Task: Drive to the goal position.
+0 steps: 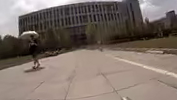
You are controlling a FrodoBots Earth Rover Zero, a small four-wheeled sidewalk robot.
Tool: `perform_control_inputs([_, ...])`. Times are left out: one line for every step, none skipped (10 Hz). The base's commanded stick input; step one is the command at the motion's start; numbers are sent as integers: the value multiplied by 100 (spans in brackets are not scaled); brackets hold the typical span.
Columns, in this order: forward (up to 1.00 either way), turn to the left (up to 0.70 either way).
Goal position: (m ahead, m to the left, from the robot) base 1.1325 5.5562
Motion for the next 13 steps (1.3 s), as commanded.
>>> perform_control_inputs([70, 0])
perform_control_inputs([70, 0])
perform_control_inputs([70, 0])
perform_control_inputs([70, 0])
perform_control_inputs([70, 0])
perform_control_inputs([70, 0])
perform_control_inputs([70, 0])
perform_control_inputs([70, 0])
perform_control_inputs([70, 0])
perform_control_inputs([70, 0])
perform_control_inputs([70, 0])
perform_control_inputs([70, 0])
perform_control_inputs([70, 0])
